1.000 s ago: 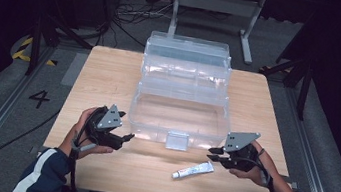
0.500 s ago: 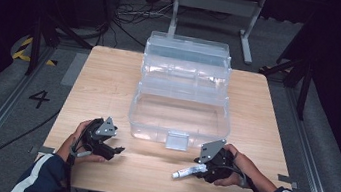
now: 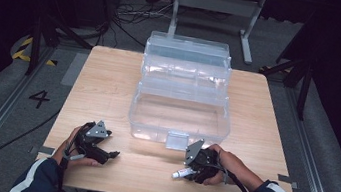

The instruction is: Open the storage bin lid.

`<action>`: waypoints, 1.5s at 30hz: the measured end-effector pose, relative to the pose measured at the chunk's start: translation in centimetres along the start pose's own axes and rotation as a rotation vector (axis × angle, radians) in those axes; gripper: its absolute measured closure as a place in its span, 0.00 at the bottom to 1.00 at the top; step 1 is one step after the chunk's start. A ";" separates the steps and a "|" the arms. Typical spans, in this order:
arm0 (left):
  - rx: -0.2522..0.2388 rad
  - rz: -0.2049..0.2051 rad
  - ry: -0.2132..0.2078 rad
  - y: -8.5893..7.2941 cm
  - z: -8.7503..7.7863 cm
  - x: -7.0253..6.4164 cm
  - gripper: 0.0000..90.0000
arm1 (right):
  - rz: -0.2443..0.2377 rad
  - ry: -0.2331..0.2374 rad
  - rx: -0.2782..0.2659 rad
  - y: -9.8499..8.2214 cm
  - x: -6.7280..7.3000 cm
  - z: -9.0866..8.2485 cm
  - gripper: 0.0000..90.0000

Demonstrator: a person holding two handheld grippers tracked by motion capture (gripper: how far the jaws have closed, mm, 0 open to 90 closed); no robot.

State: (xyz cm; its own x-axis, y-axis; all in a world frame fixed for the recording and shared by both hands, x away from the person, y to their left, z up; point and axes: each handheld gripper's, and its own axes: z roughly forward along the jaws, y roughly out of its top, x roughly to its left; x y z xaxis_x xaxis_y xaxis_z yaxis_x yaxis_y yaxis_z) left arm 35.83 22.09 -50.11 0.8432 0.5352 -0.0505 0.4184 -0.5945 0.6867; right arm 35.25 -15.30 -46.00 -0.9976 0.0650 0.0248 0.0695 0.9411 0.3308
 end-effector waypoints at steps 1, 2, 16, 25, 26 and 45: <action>0.000 0.000 0.000 0.0 0.0 0.0 0.19 | -0.003 0.008 0.001 0.0 0.0 0.0 0.65; 0.002 0.002 0.002 0.0 0.0 0.0 0.19 | 0.003 0.012 -0.001 0.0 -0.1 0.0 0.68; 0.003 0.001 -0.005 0.1 0.1 0.2 0.17 | 0.001 0.004 0.055 0.3 0.1 -0.2 0.79; 0.002 0.004 -0.005 0.2 0.2 0.3 0.17 | 0.010 -0.003 0.040 0.0 -0.2 -0.8 0.79; 0.002 0.004 -0.005 0.2 0.2 0.4 0.18 | 0.012 -0.002 0.036 0.0 -0.2 -0.9 0.79; 0.000 0.002 -0.004 0.2 0.2 0.4 0.17 | 0.018 -0.024 0.006 -0.5 -0.2 -2.5 0.79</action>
State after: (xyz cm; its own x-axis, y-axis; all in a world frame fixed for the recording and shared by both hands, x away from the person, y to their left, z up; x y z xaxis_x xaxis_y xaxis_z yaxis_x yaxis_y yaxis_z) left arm 36.26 22.07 -50.14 0.8456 0.5314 -0.0518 0.4163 -0.5955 0.6870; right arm 35.43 -16.60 -43.83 -0.9960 0.0894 0.0083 0.0872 0.9418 0.3247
